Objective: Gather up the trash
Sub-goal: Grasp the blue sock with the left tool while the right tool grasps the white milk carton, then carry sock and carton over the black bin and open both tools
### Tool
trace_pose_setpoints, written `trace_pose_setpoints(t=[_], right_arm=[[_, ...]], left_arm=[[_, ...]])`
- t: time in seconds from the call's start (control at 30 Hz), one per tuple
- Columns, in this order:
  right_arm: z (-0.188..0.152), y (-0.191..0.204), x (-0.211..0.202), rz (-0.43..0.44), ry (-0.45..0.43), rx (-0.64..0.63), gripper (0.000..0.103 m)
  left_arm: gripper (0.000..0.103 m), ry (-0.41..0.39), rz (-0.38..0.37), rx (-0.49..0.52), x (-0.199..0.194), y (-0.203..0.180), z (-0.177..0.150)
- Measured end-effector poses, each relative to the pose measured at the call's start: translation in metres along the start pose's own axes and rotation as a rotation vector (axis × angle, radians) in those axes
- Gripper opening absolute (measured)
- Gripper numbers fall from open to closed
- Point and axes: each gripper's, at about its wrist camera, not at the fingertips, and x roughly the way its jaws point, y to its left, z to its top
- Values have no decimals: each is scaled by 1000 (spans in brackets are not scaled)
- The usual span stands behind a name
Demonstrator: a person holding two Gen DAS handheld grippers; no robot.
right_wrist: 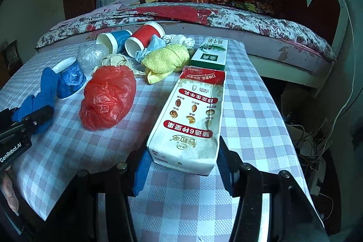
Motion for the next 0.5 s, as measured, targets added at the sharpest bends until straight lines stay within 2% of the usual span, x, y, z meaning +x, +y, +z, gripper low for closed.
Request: trace_pose_setpoints(t=[0.27, 0.5], right_arm=[[-16, -27, -57, -36, -100, 16, 55], [-40, -56, -107, -76, -155, 27, 55]], left_arm=[[41, -79, -66, 34, -41, -42, 3], [41, -113, -162, 112, -73, -88, -7]])
